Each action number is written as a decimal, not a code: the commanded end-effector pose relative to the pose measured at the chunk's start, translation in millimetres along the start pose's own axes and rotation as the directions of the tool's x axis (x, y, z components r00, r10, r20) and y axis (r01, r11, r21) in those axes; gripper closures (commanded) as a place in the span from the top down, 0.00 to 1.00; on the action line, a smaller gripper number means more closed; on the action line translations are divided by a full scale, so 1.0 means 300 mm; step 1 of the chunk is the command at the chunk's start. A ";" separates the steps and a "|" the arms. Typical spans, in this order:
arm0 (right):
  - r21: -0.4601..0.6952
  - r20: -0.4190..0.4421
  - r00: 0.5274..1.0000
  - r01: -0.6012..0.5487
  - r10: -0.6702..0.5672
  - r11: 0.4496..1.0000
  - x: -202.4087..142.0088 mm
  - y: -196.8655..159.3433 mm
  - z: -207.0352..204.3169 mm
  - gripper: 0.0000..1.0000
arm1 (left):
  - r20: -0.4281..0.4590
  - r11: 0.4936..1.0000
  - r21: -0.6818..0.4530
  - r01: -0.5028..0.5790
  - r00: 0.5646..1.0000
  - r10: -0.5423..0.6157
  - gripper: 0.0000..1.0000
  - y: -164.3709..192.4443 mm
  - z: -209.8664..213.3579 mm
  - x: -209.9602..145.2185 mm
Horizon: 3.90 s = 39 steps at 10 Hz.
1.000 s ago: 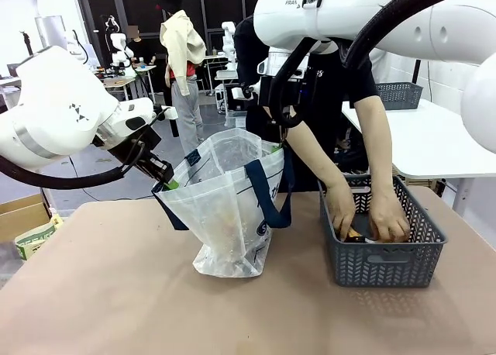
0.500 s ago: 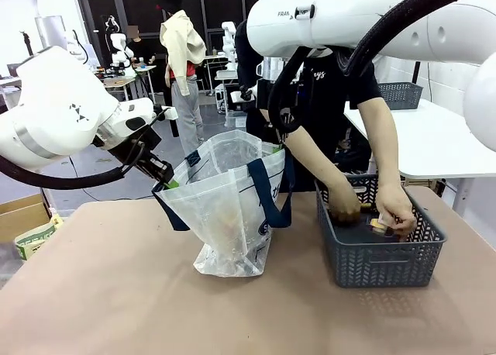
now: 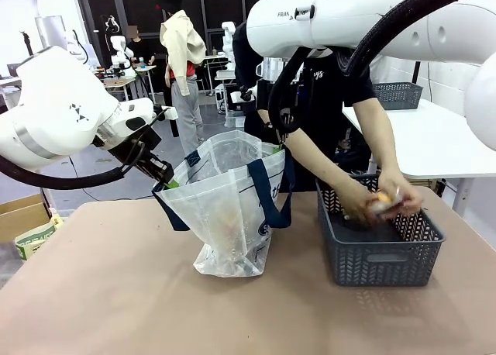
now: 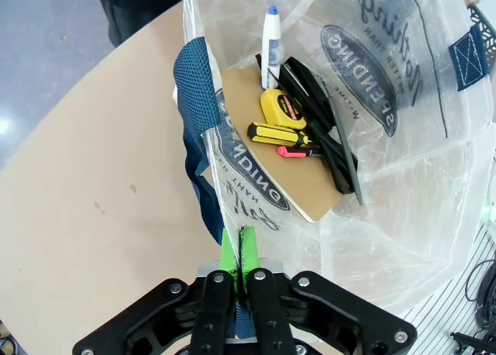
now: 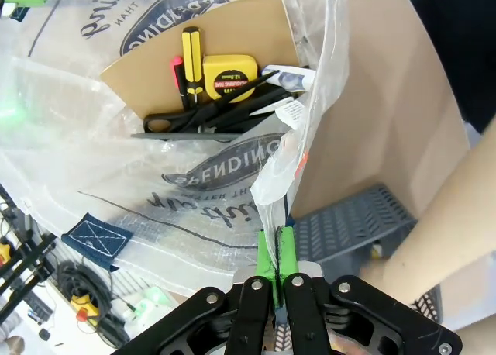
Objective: Transfer purchased items from the store into the shopping bag.
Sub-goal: Move the Reusable shopping bag to the right side of the table.
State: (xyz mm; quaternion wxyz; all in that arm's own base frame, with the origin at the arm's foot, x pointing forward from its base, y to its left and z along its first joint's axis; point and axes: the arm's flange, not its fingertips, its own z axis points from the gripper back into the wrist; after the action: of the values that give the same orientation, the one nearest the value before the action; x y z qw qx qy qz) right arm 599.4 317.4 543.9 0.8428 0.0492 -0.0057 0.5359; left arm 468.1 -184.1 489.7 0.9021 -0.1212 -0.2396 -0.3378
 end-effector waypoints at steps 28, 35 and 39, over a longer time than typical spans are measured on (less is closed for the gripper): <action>0.001 -0.001 1.000 0.001 -0.001 1.000 0.000 -0.003 -0.001 0.00 | 0.006 1.000 0.004 -0.009 1.000 0.009 0.00 0.001 0.004 0.001; 0.001 -0.001 1.000 0.001 -0.001 1.000 0.000 -0.003 -0.001 0.00 | 0.006 1.000 0.004 -0.009 1.000 0.009 0.00 0.001 0.004 0.001; 0.001 -0.001 1.000 0.001 -0.001 1.000 0.000 -0.003 -0.001 0.00 | 0.006 1.000 0.004 -0.009 1.000 0.009 0.00 0.001 0.004 0.001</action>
State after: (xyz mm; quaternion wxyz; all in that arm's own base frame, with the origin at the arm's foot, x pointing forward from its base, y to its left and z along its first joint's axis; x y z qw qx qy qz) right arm 599.4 317.4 543.9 0.8428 0.0492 -0.0057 0.5359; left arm 468.1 -184.0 489.7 0.9021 -0.1212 -0.2396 -0.3378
